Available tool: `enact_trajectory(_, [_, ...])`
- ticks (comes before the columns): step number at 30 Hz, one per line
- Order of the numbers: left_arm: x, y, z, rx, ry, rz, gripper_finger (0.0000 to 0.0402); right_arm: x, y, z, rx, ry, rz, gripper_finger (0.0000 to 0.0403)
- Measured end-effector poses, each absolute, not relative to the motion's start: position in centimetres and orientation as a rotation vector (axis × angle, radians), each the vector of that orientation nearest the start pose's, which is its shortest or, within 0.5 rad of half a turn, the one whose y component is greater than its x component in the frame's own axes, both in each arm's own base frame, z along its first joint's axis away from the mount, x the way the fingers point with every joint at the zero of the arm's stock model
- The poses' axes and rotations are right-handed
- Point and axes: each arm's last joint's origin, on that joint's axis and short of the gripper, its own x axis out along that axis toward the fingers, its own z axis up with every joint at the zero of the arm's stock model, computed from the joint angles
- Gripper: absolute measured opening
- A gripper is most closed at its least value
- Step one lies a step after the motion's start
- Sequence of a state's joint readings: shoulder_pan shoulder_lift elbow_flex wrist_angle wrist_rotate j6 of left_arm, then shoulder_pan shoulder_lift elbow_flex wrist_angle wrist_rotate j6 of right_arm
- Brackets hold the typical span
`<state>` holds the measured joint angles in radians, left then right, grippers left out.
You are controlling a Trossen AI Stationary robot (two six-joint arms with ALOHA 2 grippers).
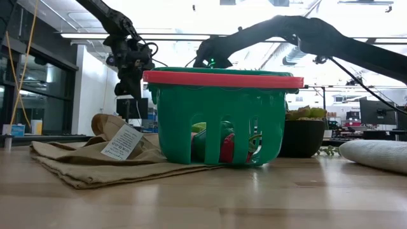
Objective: Pick and placing Produce into tupperware
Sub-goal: Put the red raspberry into the green basket
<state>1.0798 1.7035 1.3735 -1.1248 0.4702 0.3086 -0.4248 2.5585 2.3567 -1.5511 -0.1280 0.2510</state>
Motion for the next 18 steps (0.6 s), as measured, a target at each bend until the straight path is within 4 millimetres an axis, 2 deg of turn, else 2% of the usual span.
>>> enact_trajectory(9, [16.1,27.3,24.9,-0.755,1.097,0.327,0.0007,42.8,-19.8,16.7,0.689,1.680,-0.502,0.0133])
enact_trajectory(14, [16.1,27.3,24.9,-0.757,1.098,0.326,0.0008,42.5,-20.2,16.6,0.738,1.680,-0.473,0.0137])
enact_trajectory(18, [16.1,27.3,24.9,-0.762,1.102,0.325,0.0008,42.5,-20.3,16.3,0.752,1.685,-0.435,0.0157])
